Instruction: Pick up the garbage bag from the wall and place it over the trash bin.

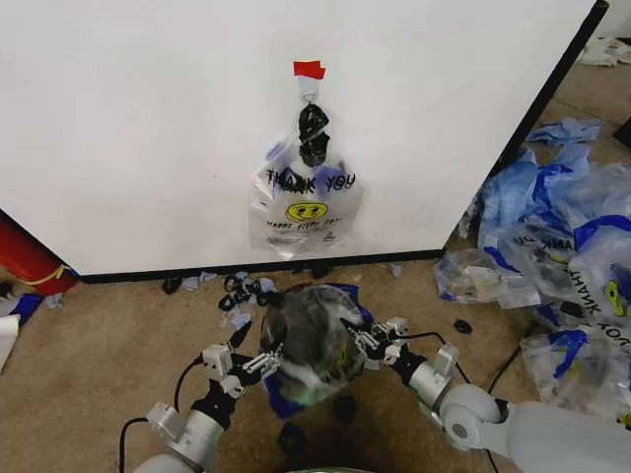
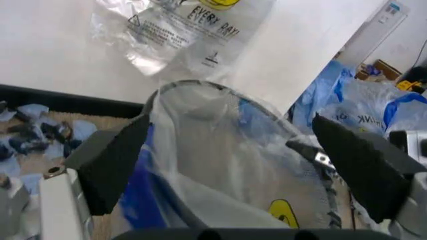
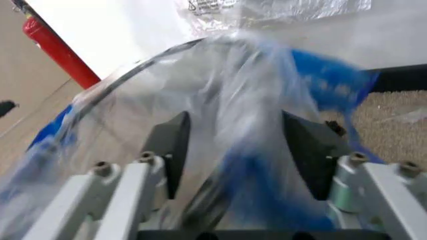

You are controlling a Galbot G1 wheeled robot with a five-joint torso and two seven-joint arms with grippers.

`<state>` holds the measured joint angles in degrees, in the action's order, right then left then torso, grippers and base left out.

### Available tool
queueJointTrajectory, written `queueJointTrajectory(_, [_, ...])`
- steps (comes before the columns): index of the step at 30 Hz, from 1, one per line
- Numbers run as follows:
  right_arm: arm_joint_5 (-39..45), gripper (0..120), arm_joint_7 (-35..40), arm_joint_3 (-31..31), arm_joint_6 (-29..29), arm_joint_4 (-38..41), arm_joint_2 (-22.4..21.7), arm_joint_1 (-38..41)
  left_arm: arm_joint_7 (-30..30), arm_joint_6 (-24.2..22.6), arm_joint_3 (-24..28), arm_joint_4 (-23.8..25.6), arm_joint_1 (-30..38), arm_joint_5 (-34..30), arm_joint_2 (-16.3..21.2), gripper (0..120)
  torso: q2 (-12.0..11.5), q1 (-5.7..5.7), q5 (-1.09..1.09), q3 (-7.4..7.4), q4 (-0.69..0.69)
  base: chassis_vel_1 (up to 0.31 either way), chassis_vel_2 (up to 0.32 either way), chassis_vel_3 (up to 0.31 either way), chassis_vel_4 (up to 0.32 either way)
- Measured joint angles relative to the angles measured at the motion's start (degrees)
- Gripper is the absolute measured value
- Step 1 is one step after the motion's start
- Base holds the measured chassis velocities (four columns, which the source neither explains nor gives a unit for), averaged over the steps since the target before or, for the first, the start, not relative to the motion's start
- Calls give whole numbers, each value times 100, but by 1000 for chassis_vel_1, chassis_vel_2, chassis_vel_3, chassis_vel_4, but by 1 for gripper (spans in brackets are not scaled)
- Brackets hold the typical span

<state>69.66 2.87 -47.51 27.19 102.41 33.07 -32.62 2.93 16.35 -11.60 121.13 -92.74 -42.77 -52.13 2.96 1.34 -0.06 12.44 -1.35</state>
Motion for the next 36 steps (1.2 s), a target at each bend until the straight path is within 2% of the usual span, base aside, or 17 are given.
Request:
queueJointTrajectory(4, [-25, 72, -9, 113, 49, -14, 22, -46, -4, 26, -1, -8, -69, 43, -52, 97, 0, 0, 0, 0, -1, 0, 0, 0, 0])
queueJointTrajectory(6, [-26, 75, -11, 140, 62, -17, 34, -57, -5, 30, -3, -9, -83, 52, -59, 97, 0, 0, 1, 0, -1, 0, 0, 0, 0])
queueJointTrajectory(11, [-57, 96, -21, 391, 113, 61, 47, -201, -8, 55, -23, -9, -147, 92, -95, 96, 0, 0, 0, 0, 0, 0, 0, 0, 0])
queueJointTrajectory(15, [-117, 99, 198, 822, 98, 438, -20, -510, -8, 57, -42, -14, -144, 90, -60, 96, 0, 0, 0, 0, 1, 0, 0, 0, 0])
queueJointTrajectory(19, [-142, 100, 1037, 1781, -278, 1454, -238, -1377, -1, 50, -64, -30, -49, 44, 21, 97, 0, 0, -1, 0, -2, 0, 0, 0, 0])
queueJointTrajectory(20, [-142, 100, 1037, 1781, -278, 1454, -238, -1377, -1, 50, -64, -30, -49, 44, 21, 97, 0, 0, -1, 0, -2, 0, 0, 0, 0])
queueJointTrajectory(22, [-200, 100, 1801, 2223, -697, 2062, -327, -1846, 5, 37, -45, -52, -5, 25, 24, 97, 0, 0, 0, 0, -5, 0, 0, 0, 0])
queueJointTrajectory(25, [-213, 100, 3118, 2462, -1299, 2901, -274, -2140, 5, 16, 2, -89, 31, 24, 8, 97, 0, 0, -2, -1, -2, 0, 0, 0, 0])
queueJointTrajectory(27, [-190, 100, 3899, 2482, -1609, 3260, -80, -2187, 5, 5, 27, -120, 48, 32, -22, 97, 0, 0, -2, -1, 0, 0, 0, 0, 0])
queueJointTrajectory(28, [-190, 100, 3899, 2482, -1609, 3260, -80, -2187, 5, 5, 27, -120, 48, 32, -22, 97, 0, 0, -2, -1, 0, 0, 0, 0, 0])
queueJointTrajectory(30, [-166, 100, 4771, 2384, -1970, 3460, 275, -2130, 5, 0, 46, -145, 52, 52, -74, 96, 0, 0, -2, -1, -1, 0, 0, 0, 0])
queueJointTrajectory(32, [-188, 100, 5218, 2264, -2133, 3483, 504, -2054, 3, -4, 49, -150, 37, 68, -101, 97, 0, 0, 4, -1, 0, 0, 0, 0, 0])
queueJointTrajectory(34, [-189, 100, 5740, 2111, -2419, 3460, 765, -1986, 3, -7, 33, -151, -3, 82, -128, 97, 0, 0, -3, -1, 1, 0, 0, 0, 0])
queueJointTrajectory(36, [-211, 100, 5929, 2014, -2514, 3383, 882, -1983, 2, -7, 10, -151, -32, 88, -136, 97, 0, 0, -2, 0, 0, 0, 0, 0, 0])
